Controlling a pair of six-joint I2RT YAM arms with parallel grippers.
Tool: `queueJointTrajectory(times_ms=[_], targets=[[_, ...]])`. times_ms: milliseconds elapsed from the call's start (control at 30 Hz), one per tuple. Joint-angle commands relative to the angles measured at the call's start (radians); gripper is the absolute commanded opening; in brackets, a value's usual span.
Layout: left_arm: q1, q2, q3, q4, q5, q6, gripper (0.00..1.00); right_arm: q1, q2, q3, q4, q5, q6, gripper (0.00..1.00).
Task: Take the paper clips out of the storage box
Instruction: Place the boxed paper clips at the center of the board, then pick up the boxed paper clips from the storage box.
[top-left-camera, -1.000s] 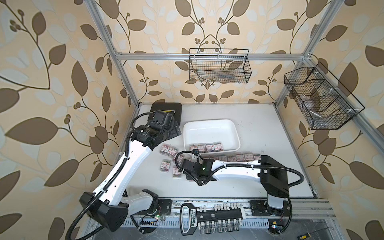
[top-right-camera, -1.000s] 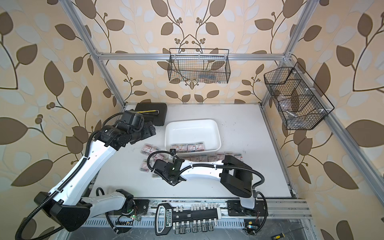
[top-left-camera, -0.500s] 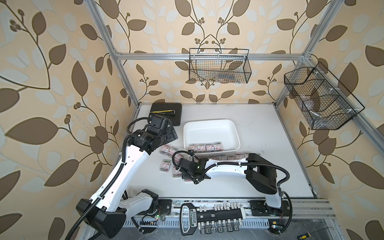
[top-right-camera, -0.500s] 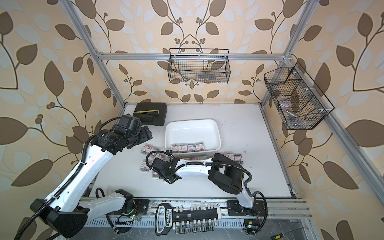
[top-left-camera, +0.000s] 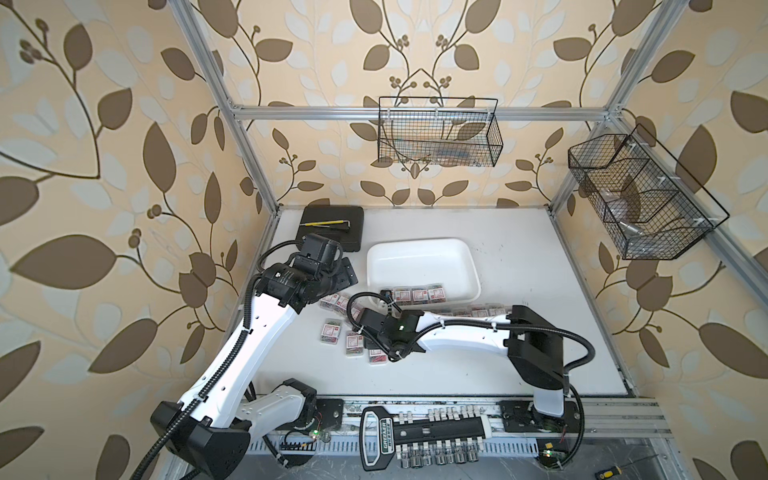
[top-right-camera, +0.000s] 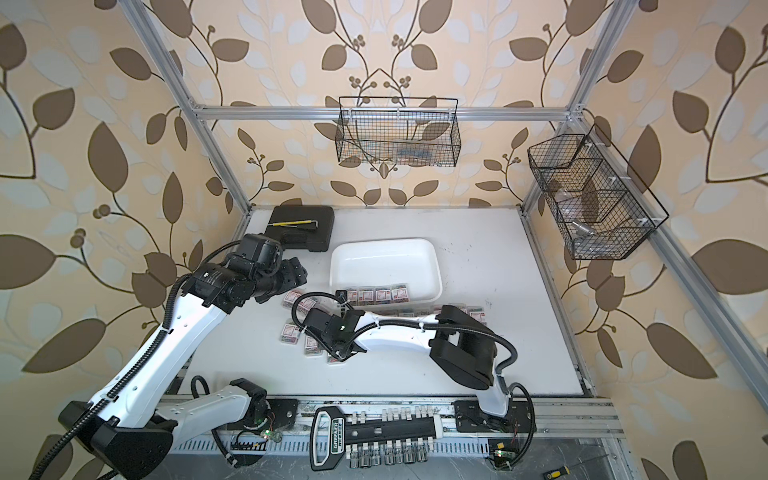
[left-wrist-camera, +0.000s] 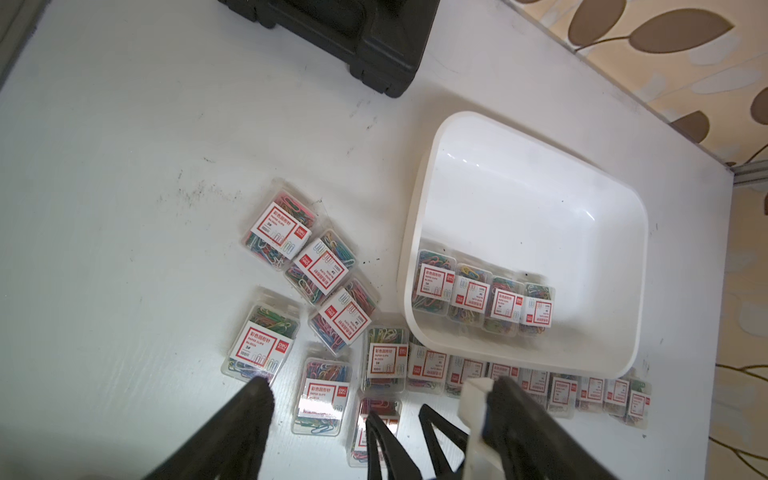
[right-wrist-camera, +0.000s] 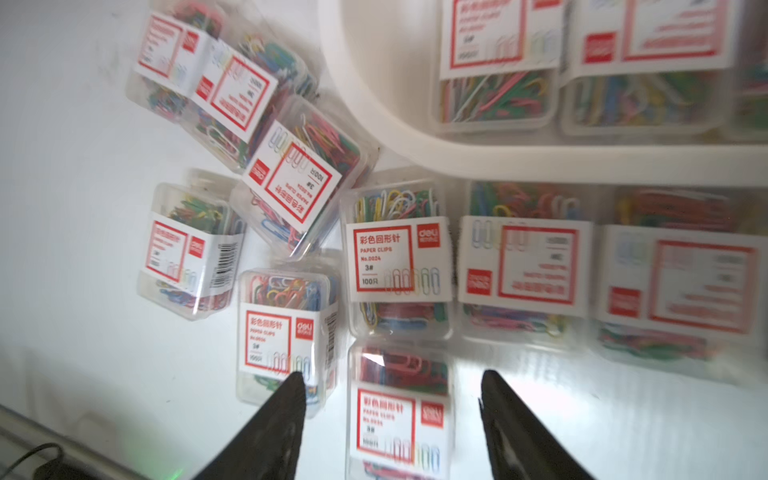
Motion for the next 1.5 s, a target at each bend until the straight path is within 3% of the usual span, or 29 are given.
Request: queueJointTrajectory(times_ms=[0,133,267,367,467,667,933,1200,1467], targets=[[0.007,0.004,-0.018,0.035,0.079,0.001,0.82,0.002,-0.185,-0.073,-0.081,0.106,0.08,0.68],[0.007,0.025,-0.014,0.043,0.137,-0.003,0.79,-0.055,-0.345,-0.133,-0.18,0.163,0.117,0.68],[0.007,0.056,-0.018,0.045,0.192,-0.006,0.78,-0.195,-0.467,-0.183,-0.246,0.159,0.075,0.68],[0.007,0.079,-0.028,0.068,0.224,-0.014,0.75,-0.339,-0.514,-0.22,-0.24,0.089,-0.006,0.68],[0.006,0.103,-0.015,0.073,0.23,-0.021,0.74,-0.482,-0.513,-0.246,-0.207,0.006,-0.109,0.68],[0.006,0.157,0.001,0.043,0.217,-0.1,0.7,-0.631,-0.386,-0.203,-0.178,-0.101,-0.32,0.64],[-0.026,0.162,-0.013,0.043,0.142,-0.205,0.68,-0.658,-0.223,-0.113,-0.125,-0.176,-0.483,0.65],[-0.138,0.151,-0.026,0.019,0.005,-0.309,0.68,-0.642,-0.178,-0.131,-0.042,-0.191,-0.515,0.69],[-0.163,0.141,-0.05,0.037,-0.031,-0.338,0.69,-0.647,-0.145,-0.134,-0.042,-0.174,-0.508,0.69]])
